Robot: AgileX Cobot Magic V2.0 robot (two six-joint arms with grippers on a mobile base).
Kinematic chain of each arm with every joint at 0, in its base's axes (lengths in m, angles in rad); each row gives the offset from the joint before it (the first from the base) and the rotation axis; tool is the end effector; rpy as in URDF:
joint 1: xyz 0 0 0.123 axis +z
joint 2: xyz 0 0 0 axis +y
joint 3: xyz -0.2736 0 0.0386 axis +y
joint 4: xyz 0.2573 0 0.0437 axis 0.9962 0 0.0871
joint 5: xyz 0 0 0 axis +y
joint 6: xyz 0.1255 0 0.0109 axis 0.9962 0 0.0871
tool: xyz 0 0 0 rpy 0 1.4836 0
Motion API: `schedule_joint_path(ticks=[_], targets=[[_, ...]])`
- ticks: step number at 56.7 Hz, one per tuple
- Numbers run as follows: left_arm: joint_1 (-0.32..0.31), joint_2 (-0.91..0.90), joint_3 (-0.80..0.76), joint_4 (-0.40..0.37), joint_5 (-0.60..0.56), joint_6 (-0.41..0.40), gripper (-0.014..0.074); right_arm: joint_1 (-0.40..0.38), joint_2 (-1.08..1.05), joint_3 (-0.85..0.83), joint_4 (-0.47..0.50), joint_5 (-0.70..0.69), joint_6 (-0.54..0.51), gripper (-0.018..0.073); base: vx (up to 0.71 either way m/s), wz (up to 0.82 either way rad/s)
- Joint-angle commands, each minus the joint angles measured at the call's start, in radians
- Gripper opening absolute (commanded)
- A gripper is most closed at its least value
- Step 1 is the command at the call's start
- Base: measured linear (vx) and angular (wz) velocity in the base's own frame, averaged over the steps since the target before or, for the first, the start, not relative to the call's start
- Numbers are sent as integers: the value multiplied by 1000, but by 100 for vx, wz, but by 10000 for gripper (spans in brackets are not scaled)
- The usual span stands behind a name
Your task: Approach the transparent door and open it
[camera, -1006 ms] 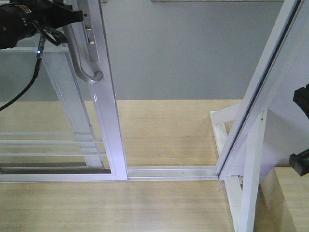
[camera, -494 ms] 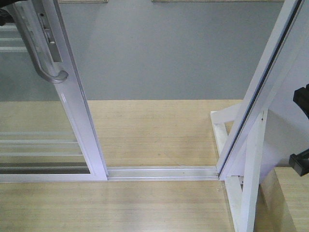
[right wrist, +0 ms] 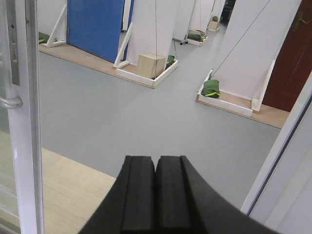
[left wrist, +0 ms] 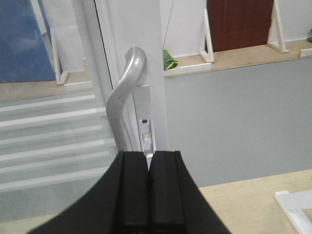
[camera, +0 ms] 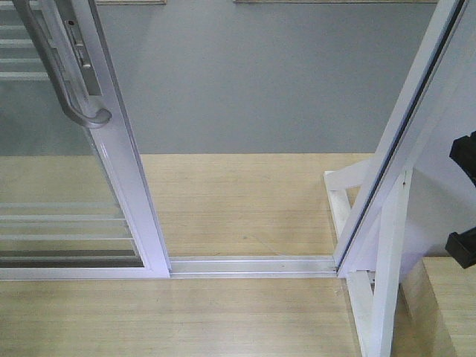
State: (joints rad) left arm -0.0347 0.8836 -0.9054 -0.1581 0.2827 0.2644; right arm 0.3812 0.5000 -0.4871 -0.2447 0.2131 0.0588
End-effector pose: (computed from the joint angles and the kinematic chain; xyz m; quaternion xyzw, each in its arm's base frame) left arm 0.2362 -0.0137 0.3869 0.0703 0.7614 0.0083 0.6444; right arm 0.1518 0.0539 0.3117 -0.1923 0.7274 0.0468 0.6571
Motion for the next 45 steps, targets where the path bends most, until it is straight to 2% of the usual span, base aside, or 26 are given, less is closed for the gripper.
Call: schedule_joint_path(ticks=[1, 8, 14, 31, 45], targets=[[-18, -117, 35, -11, -19, 0, -3, -6, -21, -30, -5, -68, 25, -6, 0, 0], [-20, -271, 115, -12, 52, 0, -3, -6, -88, -30, -6, -28, 31, -5, 0, 0], [-20, -378, 172, -23, 104, -9, -3, -6, -161, -30, -10, 64, 31, -5, 0, 0], [-20, -614, 366, -209, 205, -7, 0, -6, -356, -27, -18, 282, 31, -5, 0, 0], [-20, -666, 449, -282, 181, -10, 0, -6, -375, -27, -47, 297, 30, -4, 0, 0]])
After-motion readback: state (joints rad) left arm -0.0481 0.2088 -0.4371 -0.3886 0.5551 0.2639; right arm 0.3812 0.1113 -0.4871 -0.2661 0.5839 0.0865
